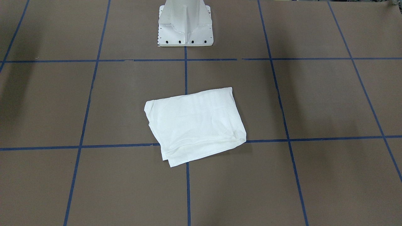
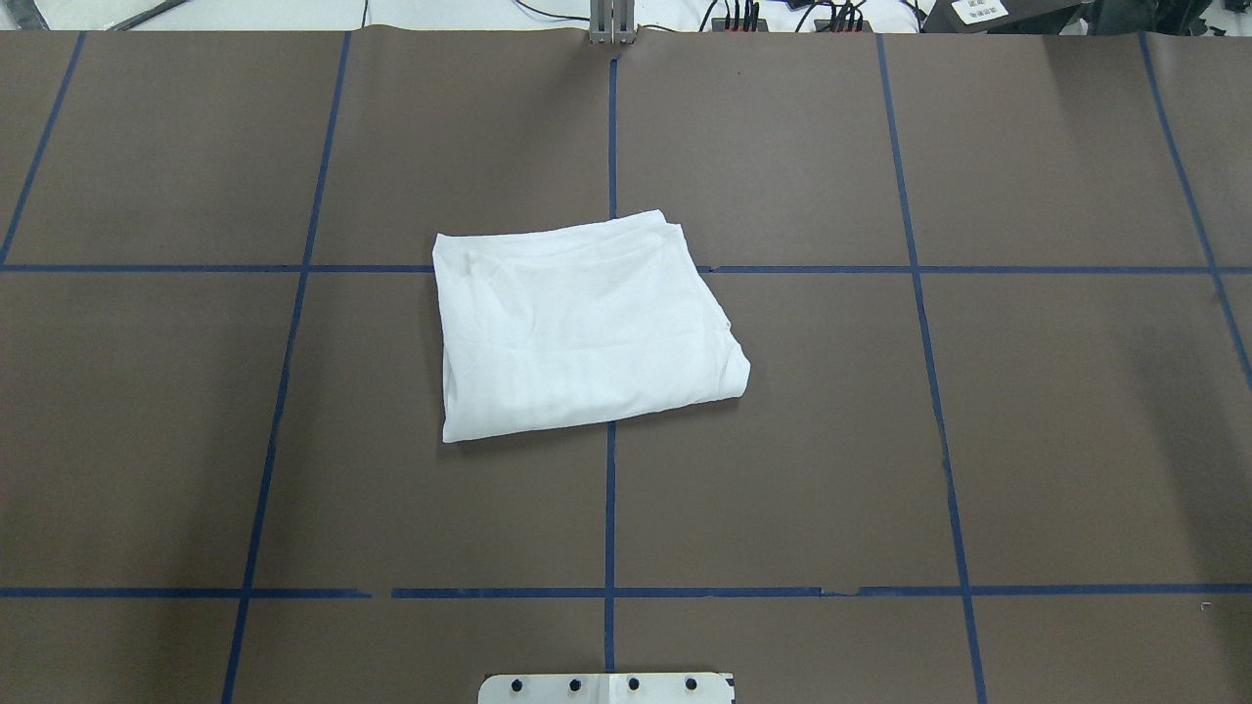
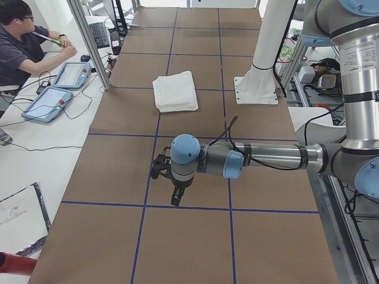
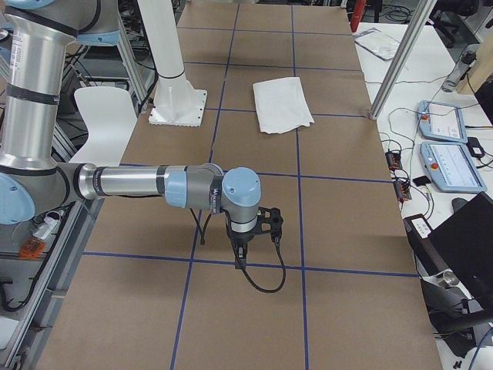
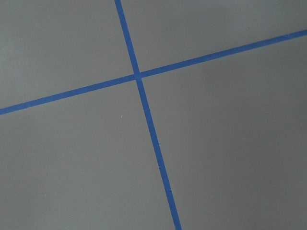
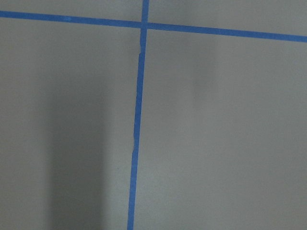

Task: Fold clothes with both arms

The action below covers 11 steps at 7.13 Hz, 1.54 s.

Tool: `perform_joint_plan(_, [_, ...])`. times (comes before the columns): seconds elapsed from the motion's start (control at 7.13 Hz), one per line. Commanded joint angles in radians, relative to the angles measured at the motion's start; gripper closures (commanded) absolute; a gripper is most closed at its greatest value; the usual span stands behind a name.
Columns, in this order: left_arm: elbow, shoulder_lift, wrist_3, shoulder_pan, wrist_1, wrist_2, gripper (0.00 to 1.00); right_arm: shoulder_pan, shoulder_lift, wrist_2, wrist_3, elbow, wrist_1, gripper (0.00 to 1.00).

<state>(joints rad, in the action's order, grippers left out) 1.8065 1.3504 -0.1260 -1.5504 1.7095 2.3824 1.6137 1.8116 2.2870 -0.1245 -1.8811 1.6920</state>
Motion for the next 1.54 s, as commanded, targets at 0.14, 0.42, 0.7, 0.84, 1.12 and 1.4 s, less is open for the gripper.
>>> perform_joint_plan(0.14, [0.02,0.007,0.009,-0.004,-0.005,-0.003,0.0,0.0,0.0,0.0,-0.001,-0.003,0.0,0.0])
perform_joint_plan(0.42, [0.027,-0.011,0.008,-0.004,-0.005,-0.005,0.0,0.0,0.0,-0.001,-0.004,-0.001,0.0,0.0])
perform_joint_plan(0.7, [0.03,-0.011,0.002,-0.004,-0.007,-0.005,0.0,0.0,0.002,-0.001,-0.007,-0.001,0.0,0.0])
perform_joint_plan(0.84, [0.03,-0.01,0.003,-0.002,-0.005,-0.005,0.0,0.0,0.0,-0.001,-0.006,0.0,0.0,0.0])
perform_joint_plan(1.12, [0.028,-0.011,0.006,-0.004,-0.005,-0.005,0.0,0.0,0.0,-0.001,-0.004,0.0,0.0,0.0])
perform_joint_plan(1.4, [0.027,-0.011,0.006,-0.002,-0.005,-0.006,0.0,0.0,0.003,-0.001,-0.006,0.0,0.0,0.0])
